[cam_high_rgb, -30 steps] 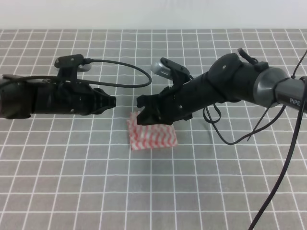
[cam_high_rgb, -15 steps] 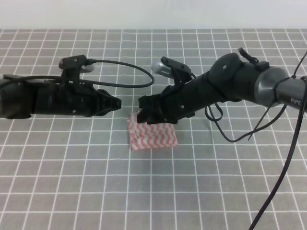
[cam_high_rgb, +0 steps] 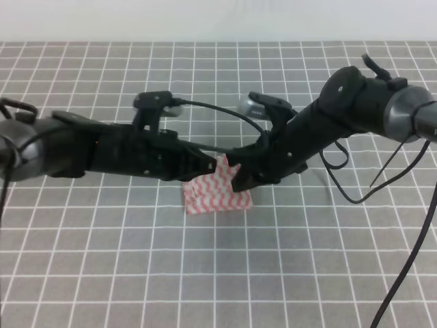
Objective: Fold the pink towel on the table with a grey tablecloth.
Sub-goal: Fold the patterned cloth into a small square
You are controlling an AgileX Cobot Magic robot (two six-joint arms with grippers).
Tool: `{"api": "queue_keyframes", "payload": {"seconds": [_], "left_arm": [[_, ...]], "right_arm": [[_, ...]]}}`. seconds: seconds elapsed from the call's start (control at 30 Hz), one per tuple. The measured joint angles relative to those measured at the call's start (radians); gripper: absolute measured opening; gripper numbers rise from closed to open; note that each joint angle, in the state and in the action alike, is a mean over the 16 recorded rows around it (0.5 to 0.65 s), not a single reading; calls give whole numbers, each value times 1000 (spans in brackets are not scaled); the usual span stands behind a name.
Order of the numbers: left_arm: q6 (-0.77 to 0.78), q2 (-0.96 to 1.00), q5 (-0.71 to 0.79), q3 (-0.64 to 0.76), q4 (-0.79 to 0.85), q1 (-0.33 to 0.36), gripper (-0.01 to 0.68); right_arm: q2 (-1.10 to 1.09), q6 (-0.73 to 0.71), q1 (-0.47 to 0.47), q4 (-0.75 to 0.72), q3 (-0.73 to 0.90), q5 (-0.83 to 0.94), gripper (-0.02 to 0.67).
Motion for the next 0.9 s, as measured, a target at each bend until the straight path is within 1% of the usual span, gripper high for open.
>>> {"api": "queue_keyframes", "payload": {"seconds": [0.07,0.2,0.37,0.63,0.9], "left_arm": [[-5,6,-13,0,10,-25,-3],[-35,18,-37,0,51,-62,-3],[-105,32,-53,1,141,-87,-3],[-218,36,-72,2,280,-88,-3],[-242,34,-128,2,316,-80,-2]], "right_arm": [[-1,13,-3,-24,0,12,-3],[-1,37,-5,-66,0,25,-12],[0,51,-4,-89,0,32,-14],[3,54,-4,-97,0,35,-15],[5,54,-4,-115,0,34,-15]]}}
